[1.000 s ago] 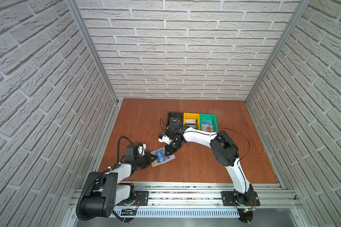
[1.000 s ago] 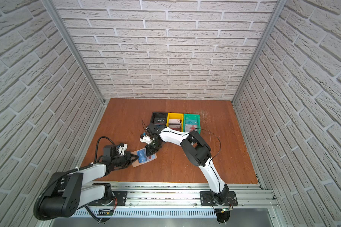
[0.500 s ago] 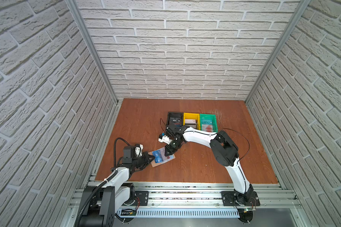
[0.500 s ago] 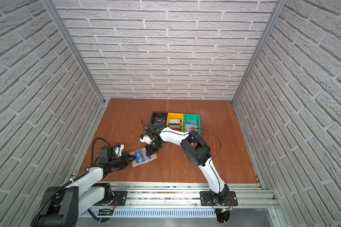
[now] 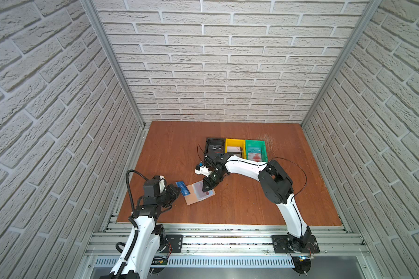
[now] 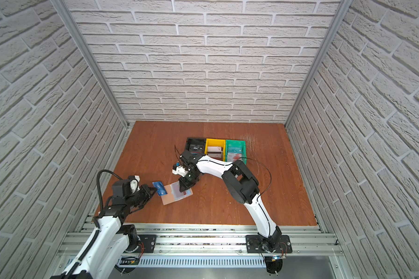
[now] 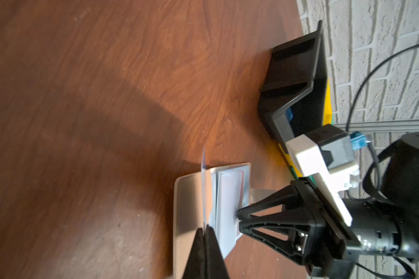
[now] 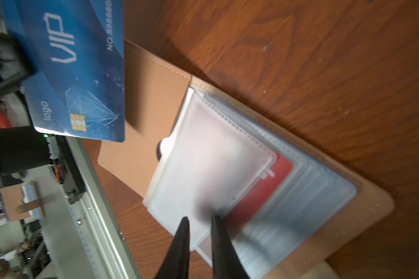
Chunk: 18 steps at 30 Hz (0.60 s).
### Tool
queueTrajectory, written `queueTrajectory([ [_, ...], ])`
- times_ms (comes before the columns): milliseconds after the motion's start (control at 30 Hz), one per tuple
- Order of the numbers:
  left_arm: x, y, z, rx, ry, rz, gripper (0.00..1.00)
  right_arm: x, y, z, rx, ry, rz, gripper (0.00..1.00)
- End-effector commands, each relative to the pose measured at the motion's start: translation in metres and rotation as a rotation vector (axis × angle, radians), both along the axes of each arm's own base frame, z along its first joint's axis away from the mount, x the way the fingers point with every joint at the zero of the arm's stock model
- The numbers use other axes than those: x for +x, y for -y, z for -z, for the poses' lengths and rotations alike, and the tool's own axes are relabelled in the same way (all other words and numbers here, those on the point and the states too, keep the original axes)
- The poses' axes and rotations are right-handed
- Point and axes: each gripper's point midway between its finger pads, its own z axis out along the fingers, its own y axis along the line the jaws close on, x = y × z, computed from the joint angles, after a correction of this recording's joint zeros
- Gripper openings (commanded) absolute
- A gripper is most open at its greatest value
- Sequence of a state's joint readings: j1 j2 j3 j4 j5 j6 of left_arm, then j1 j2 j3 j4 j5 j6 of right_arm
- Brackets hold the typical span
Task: Take the credit cards out of the card holder
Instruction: Take out the credit card from the card slot.
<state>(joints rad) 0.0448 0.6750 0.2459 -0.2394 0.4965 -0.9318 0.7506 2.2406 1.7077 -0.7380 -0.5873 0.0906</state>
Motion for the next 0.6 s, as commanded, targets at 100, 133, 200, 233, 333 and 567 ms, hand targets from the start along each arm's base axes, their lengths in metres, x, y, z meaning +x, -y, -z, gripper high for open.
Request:
queueTrajectory([
  [100,0.032,0.015,-0.057,-0.180,0.257,0.007,0.03,0.006,-0.015,-0.085,0.294,-0.114,-0.064,0.34],
  [133,0.034,0.017,-0.063,-0.198,0.283,0.011,0.03,0.007,-0.016,-0.092,0.318,-0.131,-0.072,0.40],
  [200,0.039,0.019,-0.072,-0.220,0.320,0.009,0.04,0.011,-0.017,-0.104,0.372,-0.170,-0.077,0.47],
  [233,0.041,0.019,-0.074,-0.227,0.328,0.000,0.04,0.013,-0.018,-0.107,0.392,-0.183,-0.076,0.48],
  [333,0.046,0.022,-0.088,-0.232,0.385,0.002,0.05,0.022,-0.021,-0.106,0.413,-0.204,-0.059,0.51],
  [567,0.057,0.034,-0.100,-0.249,0.414,0.042,0.06,0.034,-0.035,-0.113,0.487,-0.246,-0.051,0.54],
])
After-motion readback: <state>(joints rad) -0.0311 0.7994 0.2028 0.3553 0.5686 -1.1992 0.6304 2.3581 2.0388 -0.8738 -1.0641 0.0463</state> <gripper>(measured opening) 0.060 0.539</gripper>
